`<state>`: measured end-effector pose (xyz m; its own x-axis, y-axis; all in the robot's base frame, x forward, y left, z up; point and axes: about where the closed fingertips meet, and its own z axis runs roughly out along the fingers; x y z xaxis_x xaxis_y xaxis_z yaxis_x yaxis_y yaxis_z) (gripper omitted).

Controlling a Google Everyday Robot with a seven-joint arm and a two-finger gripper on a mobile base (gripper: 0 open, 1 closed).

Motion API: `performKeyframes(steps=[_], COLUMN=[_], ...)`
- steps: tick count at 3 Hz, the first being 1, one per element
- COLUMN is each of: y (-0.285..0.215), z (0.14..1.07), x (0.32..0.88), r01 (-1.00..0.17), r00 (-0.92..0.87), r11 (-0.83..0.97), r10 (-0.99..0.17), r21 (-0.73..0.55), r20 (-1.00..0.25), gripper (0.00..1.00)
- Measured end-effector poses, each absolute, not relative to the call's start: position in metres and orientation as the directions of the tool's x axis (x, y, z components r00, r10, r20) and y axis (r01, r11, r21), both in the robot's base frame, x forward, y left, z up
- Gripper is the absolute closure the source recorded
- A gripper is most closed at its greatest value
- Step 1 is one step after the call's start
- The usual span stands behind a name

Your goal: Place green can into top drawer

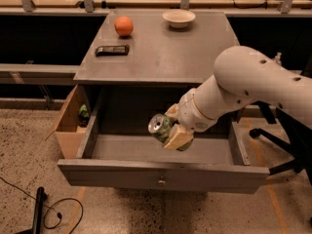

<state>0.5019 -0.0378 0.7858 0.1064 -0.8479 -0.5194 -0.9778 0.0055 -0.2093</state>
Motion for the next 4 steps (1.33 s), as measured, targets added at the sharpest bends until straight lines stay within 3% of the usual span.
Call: performKeyframes(steps=[3, 4], y=[0.003, 0.007], z=[0.71, 0.663], x=[0.557, 0.57], r01=[-0.983, -0.988], r00=[0.149, 0.123], r11=[-0.091, -0.085], r10=[-0.897, -0.936], r21=[-0.157, -0.127], r20=[-0.416, -0.33], gripper=[1.0, 0.82])
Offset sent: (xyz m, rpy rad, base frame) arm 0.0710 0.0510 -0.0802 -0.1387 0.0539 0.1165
